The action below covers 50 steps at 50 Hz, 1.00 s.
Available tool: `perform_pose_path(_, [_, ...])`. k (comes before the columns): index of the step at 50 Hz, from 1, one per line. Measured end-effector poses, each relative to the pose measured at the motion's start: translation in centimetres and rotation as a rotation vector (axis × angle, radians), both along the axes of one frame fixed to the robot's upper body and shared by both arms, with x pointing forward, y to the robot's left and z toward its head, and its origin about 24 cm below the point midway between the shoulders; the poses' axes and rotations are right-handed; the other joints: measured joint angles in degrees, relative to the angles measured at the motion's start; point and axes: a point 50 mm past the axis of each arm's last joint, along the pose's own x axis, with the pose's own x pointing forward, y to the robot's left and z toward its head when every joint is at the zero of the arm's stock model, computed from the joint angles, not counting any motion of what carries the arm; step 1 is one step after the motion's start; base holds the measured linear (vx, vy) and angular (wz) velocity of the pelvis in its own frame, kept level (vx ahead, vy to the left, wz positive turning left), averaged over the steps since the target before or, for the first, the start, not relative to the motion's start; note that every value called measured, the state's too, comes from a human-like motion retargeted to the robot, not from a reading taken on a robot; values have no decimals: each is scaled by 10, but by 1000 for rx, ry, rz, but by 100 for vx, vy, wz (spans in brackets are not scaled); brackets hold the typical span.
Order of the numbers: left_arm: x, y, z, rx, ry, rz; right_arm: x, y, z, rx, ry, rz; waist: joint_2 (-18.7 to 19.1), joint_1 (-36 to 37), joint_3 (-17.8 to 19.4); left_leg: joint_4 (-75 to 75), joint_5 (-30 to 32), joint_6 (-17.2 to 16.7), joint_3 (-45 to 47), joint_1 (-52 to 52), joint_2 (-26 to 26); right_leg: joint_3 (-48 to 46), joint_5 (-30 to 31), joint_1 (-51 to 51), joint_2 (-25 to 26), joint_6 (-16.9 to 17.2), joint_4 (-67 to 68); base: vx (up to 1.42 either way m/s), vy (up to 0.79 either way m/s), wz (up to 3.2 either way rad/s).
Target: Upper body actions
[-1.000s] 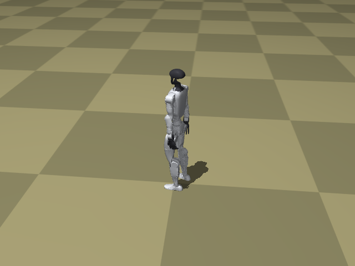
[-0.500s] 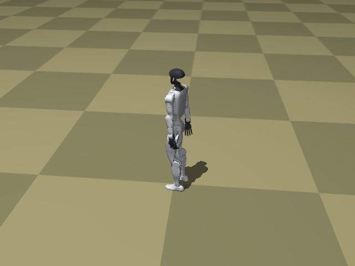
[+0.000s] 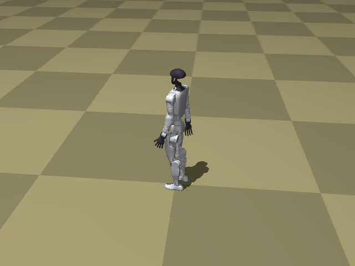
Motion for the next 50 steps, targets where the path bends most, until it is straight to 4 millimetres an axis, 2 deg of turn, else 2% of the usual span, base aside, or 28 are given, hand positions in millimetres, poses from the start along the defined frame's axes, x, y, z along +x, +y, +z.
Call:
perform_pose_path(4, [67, 32, 29, 119, -304, 34, 0, 0, 0, 0, 9, -13, 0, 1, -3, 0, 1, 0, -3, -2, -1, -3, 0, 0, -1, 0, 0, 0, 0, 0])
perform_pose_path(7, [121, 59, 72, 243, -584, 70, 0, -1, 0, -1, 14, -1, 2, -2, -7, 1, 2, 0, -8, -3, -1, -7, 0, 1, -3, 1, 0, 0, 0, 0])
perform_pose_path(11, [184, 90, 162, 425, -996, 64, -2, -1, 1, -4, 24, 20, 5, -6, -16, 2, 3, -1, -16, -5, -1, -14, 1, 0, -5, 2, 1, 5, 5, 16])
perform_pose_path(14, [214, 103, 245, 582, -1284, 27, -4, -2, 1, -6, 34, 26, 8, -10, -24, 3, 3, -1, -19, -7, -1, -18, 1, -1, -5, 3, 1, 7, 7, 10])
perform_pose_path(17, [225, 104, 332, 733, -1569, 5, -5, -4, 1, -10, 45, 34, 13, -15, -34, 3, 3, -1, -21, -10, 0, -19, 1, -4, -5, 3, 2, 6, 6, 4])
perform_pose_path(18, [224, 101, 364, 779, -1686, 6, -5, -5, 1, -11, 49, 41, 16, -18, -38, 3, 3, -1, -21, -11, 1, -19, 1, -6, -5, 4, 2, 5, 9, 2])
perform_pose_path(19, [221, 98, 388, 814, -1775, 8, -4, -5, 1, -12, 51, 47, 18, -21, -41, 4, 2, -1, -22, -12, 2, -19, 1, -8, -4, 4, 3, 4, 10, 1])
perform_pose_path(23, [194, 88, 470, 965, -2085, 32, -3, -11, 2, -25, 57, 80, 34, -32, -59, 4, 0, -2, -19, -20, 4, -17, 0, -19, 1, 1, 4, 6, 12, -7])
perform_pose_path(25, [179, 87, 502, 1057, -2189, 40, -3, -15, 3, -33, 61, 93, 44, -35, -67, 4, -1, -2, -16, -25, 7, -14, 0, -26, 3, 0, 5, 7, 14, -17])
perform_pose_path(27, [173, 89, 527, 1123, -2233, 60, -2, -19, 3, -41, 62, 92, 53, -34, -73, 5, -2, -2, -12, -28, 10, -10, 0, -30, 5, 2, 6, 5, 14, -15])
perform_pose_path(29, [180, 93, 545, 1125, -2226, 71, -3, -23, 4, -51, 63, 79, 61, -33, -79, 6, -3, -2, -12, -32, 12, -8, -1, -33, 5, 5, 7, 3, 15, -7])
perform_pose_path(31, [196, 95, 558, 1076, -2190, 40, -3, -27, 5, -60, 64, 63, 67, -32, -87, 6, -3, -2, -12, -38, 14, -8, -2, -39, 4, 6, 8, 3, 13, 2])
perform_pose_path(35, [219, 102, 575, 1063, -2093, -15, 0, -34, 6, -77, 58, 53, 81, -38, -100, 6, -2, -3, -17, -50, 16, -13, 0, -51, 4, 6, 10, 1, 13, 9])
perform_pose_path(39, [216, 109, 583, 1170, -2052, 0, 6, -37, 6, -86, 50, 72, 90, -46, -99, 7, -3, -3, -17, -51, 15, -15, 2, -56, 5, 3, 10, -2, 9, 0])
perform_pose_path(45, [211, 104, 572, 1205, -2066, -41, 6, -35, 6, -76, 62, 86, 80, -37, -93, 7, -5, -1, -10, -40, 8, -11, 3, -50, 4, -2, 10, 0, 0, 0])
perform_pose_path(50, [197, 97, 546, 1186, -2130, -73, 10, -31, 5, -71, 48, 106, 74, -40, -80, 6, -3, 1, -14, -33, 4, -14, 3, -41, 2, -3, 10, 0, 0, 0])
